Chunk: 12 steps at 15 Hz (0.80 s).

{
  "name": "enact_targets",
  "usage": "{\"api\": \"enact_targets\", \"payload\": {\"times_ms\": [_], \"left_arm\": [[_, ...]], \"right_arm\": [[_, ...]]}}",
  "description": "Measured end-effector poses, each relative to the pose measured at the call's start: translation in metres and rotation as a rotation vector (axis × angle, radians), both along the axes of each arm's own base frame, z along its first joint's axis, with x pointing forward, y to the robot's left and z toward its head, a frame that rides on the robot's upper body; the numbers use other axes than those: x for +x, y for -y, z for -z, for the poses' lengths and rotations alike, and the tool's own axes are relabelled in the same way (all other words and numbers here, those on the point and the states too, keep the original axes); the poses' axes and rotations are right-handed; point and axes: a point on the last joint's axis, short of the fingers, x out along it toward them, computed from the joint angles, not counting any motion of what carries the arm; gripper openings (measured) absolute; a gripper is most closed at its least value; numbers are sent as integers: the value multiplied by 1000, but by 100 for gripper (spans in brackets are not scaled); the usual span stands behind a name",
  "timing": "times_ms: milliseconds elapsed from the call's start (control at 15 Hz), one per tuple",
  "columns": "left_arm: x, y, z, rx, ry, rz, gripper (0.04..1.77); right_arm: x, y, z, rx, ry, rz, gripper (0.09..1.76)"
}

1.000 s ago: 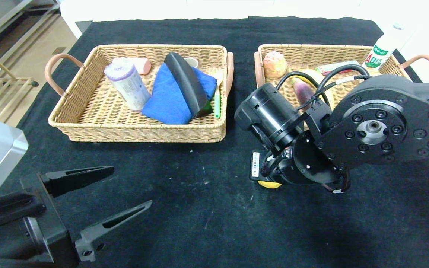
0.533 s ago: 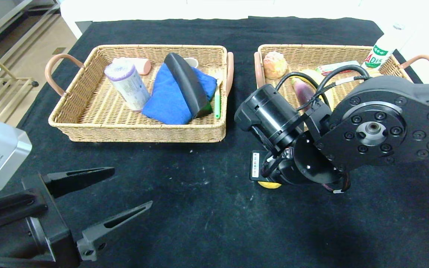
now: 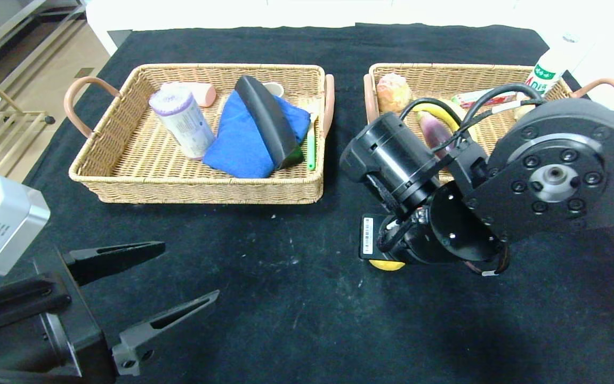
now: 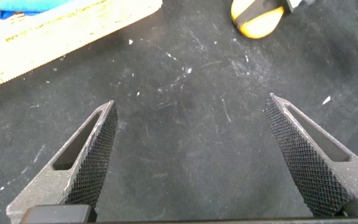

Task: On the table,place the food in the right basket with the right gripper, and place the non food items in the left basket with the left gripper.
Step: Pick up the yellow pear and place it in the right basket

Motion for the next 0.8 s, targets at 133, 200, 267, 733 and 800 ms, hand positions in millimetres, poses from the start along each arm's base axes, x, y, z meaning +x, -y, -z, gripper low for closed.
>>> {"api": "enact_targets", "payload": {"times_ms": [133, 200, 267, 733, 800], "left_arm": [[0, 0, 1, 2, -4, 0, 172], [0, 0, 1, 4, -5, 1, 172], [1, 0, 1, 5, -7, 1, 172], [2, 1, 4, 11, -17, 2, 172], [2, 1, 4, 11, -19, 2, 172]], "right_arm": [[-6, 6, -12, 0, 26, -24, 113], [-10, 10, -20, -4, 42, -41, 113], [-15, 15, -26, -16, 50, -58, 113], [-21, 68, -69, -123, 154, -119, 113], [-18, 78, -73, -143, 169, -111, 113]]}}
